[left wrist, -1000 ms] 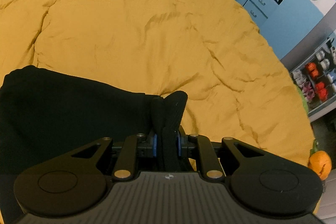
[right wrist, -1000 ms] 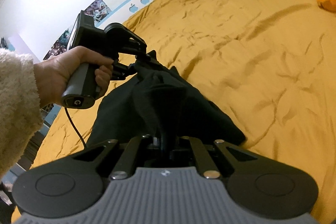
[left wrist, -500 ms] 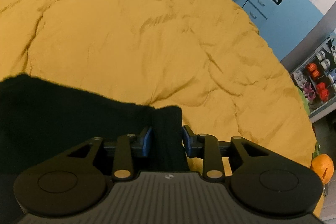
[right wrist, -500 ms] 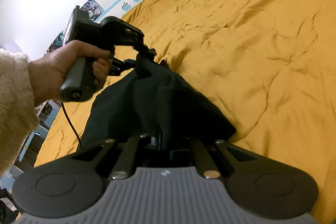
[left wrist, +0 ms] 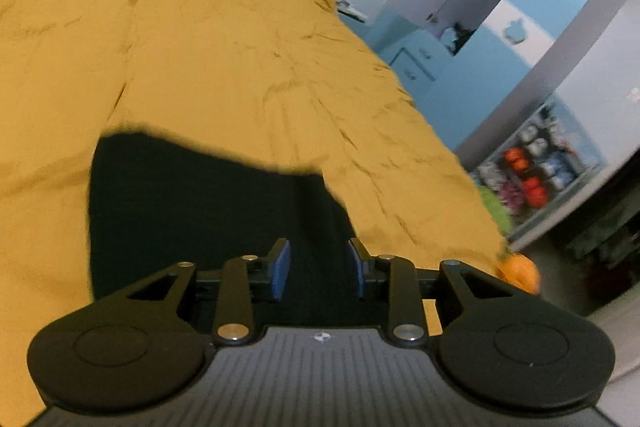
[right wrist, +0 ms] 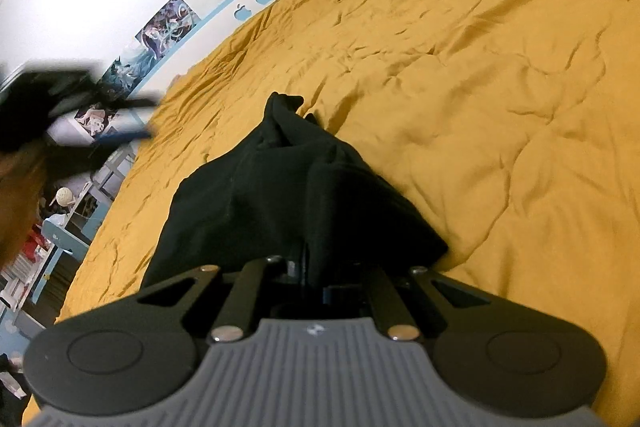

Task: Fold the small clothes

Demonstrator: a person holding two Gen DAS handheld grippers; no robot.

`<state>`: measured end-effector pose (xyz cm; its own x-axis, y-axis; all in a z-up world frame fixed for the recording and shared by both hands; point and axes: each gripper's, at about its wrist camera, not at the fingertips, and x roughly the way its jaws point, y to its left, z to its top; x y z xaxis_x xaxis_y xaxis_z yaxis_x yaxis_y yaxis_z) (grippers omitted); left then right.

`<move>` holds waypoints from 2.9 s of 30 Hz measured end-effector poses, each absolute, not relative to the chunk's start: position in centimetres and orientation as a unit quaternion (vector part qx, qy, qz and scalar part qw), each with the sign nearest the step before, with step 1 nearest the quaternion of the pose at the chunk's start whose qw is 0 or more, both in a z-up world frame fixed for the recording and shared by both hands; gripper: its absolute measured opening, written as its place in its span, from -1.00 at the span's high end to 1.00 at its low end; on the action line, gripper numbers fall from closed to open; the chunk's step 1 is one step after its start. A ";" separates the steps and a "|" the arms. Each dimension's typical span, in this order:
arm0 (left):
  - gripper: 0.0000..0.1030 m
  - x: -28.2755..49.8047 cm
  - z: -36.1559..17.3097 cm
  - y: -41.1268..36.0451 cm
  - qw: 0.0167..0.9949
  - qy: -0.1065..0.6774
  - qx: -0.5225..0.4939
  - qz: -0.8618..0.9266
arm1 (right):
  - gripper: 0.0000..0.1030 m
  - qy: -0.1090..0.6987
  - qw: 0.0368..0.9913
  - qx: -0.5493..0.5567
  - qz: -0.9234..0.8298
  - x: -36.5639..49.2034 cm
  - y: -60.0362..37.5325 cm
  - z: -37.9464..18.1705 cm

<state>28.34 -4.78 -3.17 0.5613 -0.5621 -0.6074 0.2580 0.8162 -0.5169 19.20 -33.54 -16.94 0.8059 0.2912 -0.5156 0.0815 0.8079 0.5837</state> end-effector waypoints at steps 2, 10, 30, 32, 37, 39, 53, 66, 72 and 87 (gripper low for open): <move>0.33 25.2 -4.6 -3.1 0.854 0.403 -0.220 -0.245 | 1.00 0.307 0.900 0.305 0.057 19.2 -33.5 -16.9; 0.33 18.2 -9.4 0.2 0.841 0.385 -0.284 -0.254 | 1.00 0.310 0.894 0.319 0.052 19.3 -34.2 -16.3; 0.29 19.5 -13.9 0.7 0.819 0.403 -0.300 -0.277 | 0.60 0.385 0.909 0.160 0.026 21.1 -35.1 -9.4; 0.28 19.1 -14.7 0.7 0.817 0.403 -0.305 -0.276 | 0.59 0.392 0.912 0.124 0.005 21.9 -34.6 -8.3; 0.26 18.8 -15.3 1.3 0.812 0.398 -0.317 -0.285 | 0.47 0.352 0.931 0.088 -0.039 22.9 -34.8 -6.0; 0.25 18.8 -15.3 1.2 0.812 0.400 -0.314 -0.286 | 0.47 0.340 0.934 0.112 0.011 24.8 -34.7 -5.5; 0.24 19.1 -15.0 0.5 0.818 0.414 -0.275 -0.290 | 0.78 0.398 0.906 0.041 0.142 43.7 -30.0 -11.9; 0.24 19.7 -14.6 -0.7 0.821 0.424 -0.243 -0.296 | 0.53 0.413 0.901 0.085 0.100 45.5 -32.1 -15.0; 0.24 20.0 -14.3 -1.0 0.820 0.430 -0.236 -0.293 | 0.36 0.355 0.924 0.105 0.099 39.3 -34.9 -9.5; 0.24 20.6 -12.7 -2.8 0.827 0.456 -0.177 -0.278 | 0.89 0.343 0.901 0.249 0.091 18.5 -38.6 -11.4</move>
<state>20.60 -2.81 -12.70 0.4294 -0.6212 -0.6555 0.2994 0.7827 -0.5457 18.51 -38.56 -11.44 0.7481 0.3353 -0.5727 0.0068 0.8591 0.5118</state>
